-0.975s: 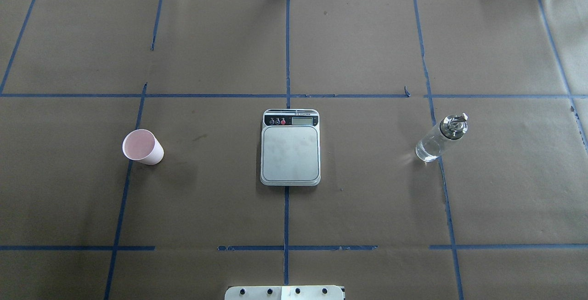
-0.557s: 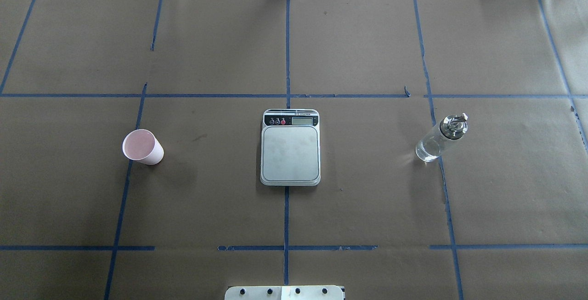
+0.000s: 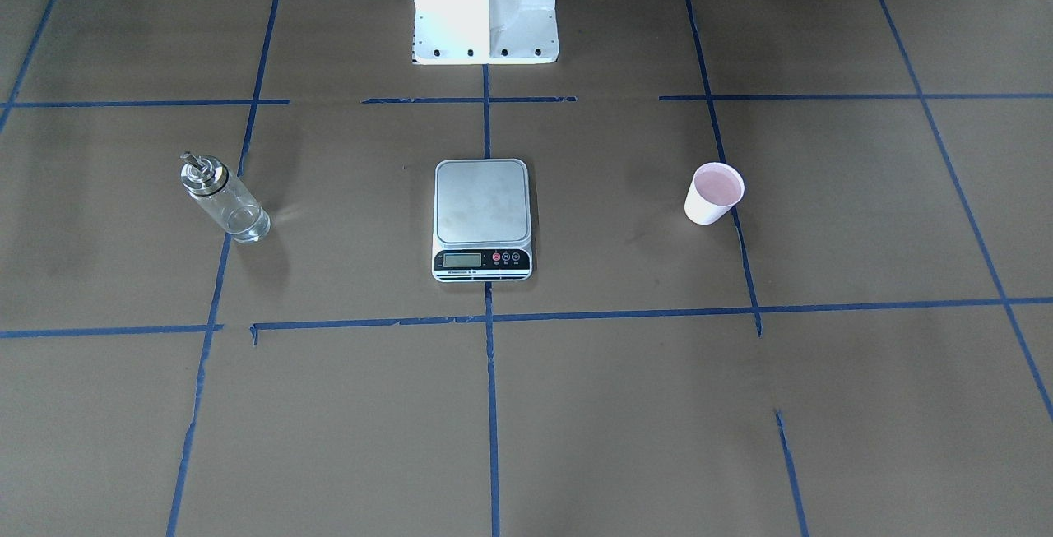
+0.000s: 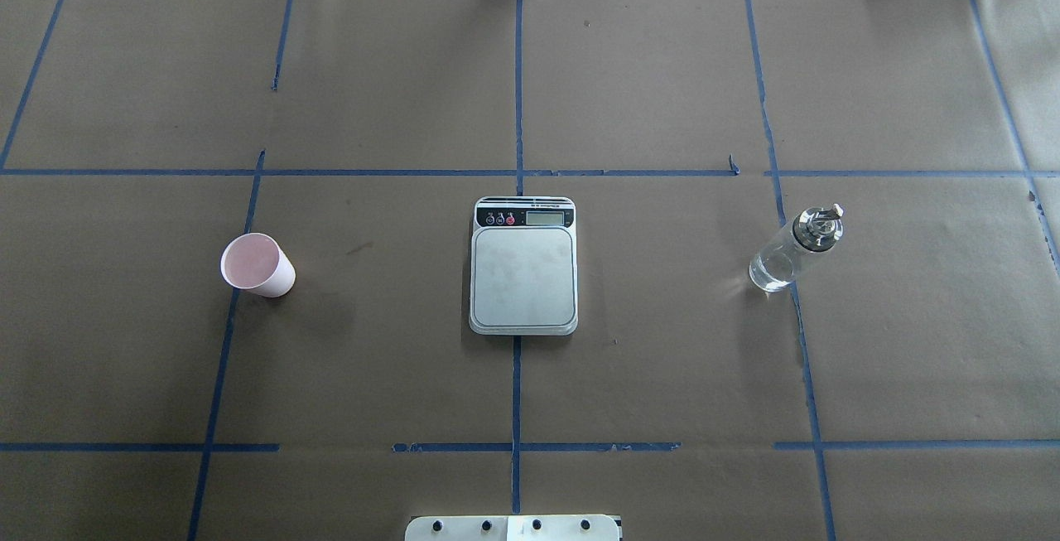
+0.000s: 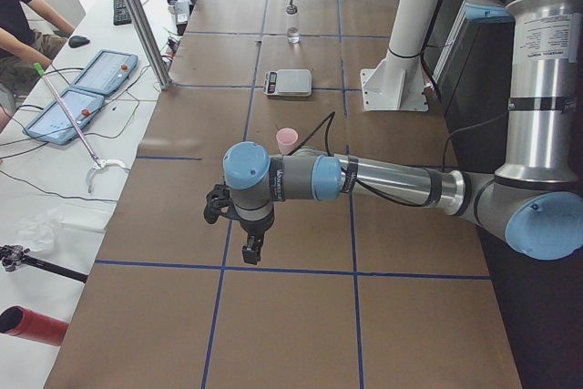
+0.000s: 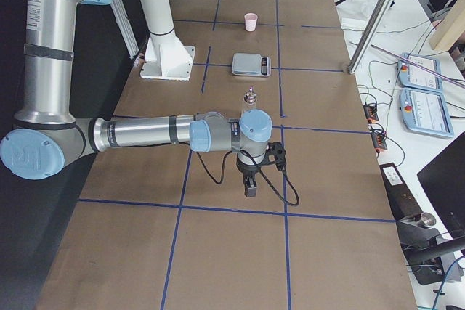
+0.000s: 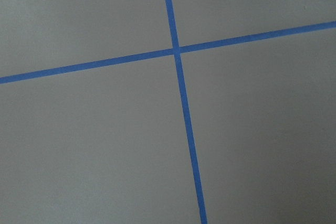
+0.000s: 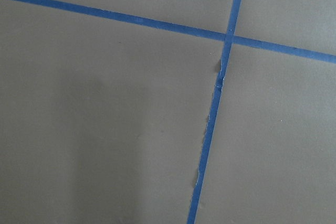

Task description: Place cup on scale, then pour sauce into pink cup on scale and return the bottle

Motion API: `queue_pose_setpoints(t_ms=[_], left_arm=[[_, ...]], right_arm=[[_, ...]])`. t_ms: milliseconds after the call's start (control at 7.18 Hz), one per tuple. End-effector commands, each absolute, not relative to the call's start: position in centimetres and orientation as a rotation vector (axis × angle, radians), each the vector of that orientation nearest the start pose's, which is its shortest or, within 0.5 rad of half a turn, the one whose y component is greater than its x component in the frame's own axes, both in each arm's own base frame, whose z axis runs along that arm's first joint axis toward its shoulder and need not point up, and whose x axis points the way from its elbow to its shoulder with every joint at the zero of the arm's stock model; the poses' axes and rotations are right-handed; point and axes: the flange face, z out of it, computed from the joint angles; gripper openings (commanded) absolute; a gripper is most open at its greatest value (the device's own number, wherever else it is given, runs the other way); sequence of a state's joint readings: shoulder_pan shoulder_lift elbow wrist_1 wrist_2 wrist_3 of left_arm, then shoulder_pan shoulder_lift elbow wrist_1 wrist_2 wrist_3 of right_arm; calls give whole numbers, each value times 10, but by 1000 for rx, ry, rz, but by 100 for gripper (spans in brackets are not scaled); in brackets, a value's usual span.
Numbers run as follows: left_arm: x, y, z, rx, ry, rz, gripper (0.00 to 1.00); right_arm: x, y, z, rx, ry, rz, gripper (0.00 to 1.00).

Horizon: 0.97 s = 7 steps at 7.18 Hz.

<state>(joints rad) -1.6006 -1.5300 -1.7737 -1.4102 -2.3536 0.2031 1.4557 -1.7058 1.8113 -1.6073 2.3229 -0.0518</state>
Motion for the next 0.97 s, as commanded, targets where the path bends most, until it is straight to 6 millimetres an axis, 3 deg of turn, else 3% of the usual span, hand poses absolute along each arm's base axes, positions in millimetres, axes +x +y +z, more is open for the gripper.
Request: queue_pose_setpoints(t_ms=[0,279,557,836], left_arm=[[-76,-470,597,91,792,165,100],[-72,-465,584,108,897,144,100],[-71,-470,585,108,904,144,100],[-68,-475,571,182,898,177,100]], right_arm=[[15,-442,606,46,-754,-185,100],[15,-442,605,47,-756,-186,100],[7,-442,603,38,-793,-195,100],[-2,-444,601,36,-794,-213,100]])
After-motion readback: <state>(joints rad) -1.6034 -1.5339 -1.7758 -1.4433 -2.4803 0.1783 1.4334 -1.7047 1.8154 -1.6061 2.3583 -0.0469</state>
